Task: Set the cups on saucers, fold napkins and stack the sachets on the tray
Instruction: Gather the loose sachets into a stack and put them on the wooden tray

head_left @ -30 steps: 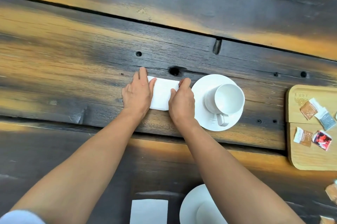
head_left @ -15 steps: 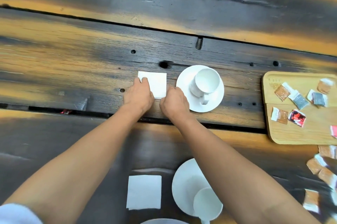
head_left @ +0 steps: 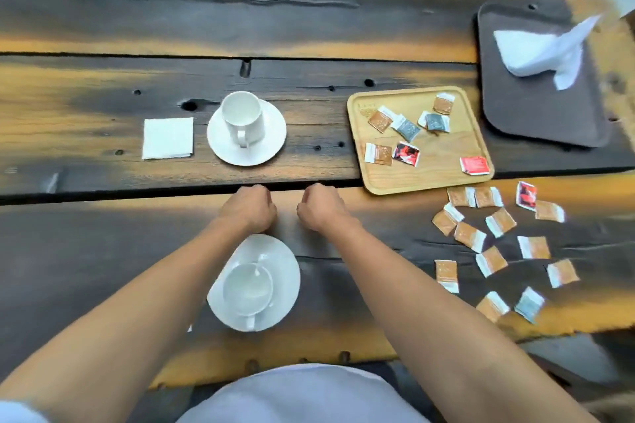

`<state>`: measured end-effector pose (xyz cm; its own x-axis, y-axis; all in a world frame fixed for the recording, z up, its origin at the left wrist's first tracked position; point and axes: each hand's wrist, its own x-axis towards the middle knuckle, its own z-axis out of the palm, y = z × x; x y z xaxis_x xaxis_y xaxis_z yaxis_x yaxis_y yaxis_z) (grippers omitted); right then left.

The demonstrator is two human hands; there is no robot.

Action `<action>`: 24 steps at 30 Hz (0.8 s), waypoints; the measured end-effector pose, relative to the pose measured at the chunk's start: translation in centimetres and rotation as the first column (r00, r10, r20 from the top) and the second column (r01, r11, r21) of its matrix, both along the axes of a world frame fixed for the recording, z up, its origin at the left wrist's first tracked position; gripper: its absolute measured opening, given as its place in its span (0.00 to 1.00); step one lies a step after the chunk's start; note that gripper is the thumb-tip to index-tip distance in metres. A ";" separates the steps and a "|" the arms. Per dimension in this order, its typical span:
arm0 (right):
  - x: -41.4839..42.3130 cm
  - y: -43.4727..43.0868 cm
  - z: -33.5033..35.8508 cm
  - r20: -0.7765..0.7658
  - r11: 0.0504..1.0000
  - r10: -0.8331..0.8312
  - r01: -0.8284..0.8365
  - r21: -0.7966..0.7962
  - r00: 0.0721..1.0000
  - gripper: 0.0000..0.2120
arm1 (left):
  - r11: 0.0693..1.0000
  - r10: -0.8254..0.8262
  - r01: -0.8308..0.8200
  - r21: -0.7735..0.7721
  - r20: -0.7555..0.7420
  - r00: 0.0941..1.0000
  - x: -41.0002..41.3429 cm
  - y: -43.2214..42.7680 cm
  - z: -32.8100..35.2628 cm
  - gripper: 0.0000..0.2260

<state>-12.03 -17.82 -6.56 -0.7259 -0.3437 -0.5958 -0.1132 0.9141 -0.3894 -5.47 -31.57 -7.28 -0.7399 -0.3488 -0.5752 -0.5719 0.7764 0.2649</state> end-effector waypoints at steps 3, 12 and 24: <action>-1.8 7.9 0.0 -0.004 0.999 -0.043 0.043 0.022 0.999 0.13 | 0.996 -0.077 0.077 0.033 -0.009 0.997 -1.9 7.1 0.0 0.10; -5.3 27.5 0.2 -0.022 0.966 -0.234 0.235 0.107 0.972 0.13 | 0.969 -0.198 0.196 0.150 -0.005 0.980 -6.6 24.6 -0.1 0.11; -0.4 35.8 -1.0 0.064 0.868 -0.490 0.480 0.127 0.870 0.13 | 0.898 -0.419 0.409 0.166 0.035 0.907 -3.9 31.9 -3.1 0.10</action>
<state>-12.40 17.94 -7.52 -0.7259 0.1047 -0.6797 0.3857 0.8803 -0.2763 -9.32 0.37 -10.42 -0.7559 0.0755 -0.6503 -0.2282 0.9006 0.3699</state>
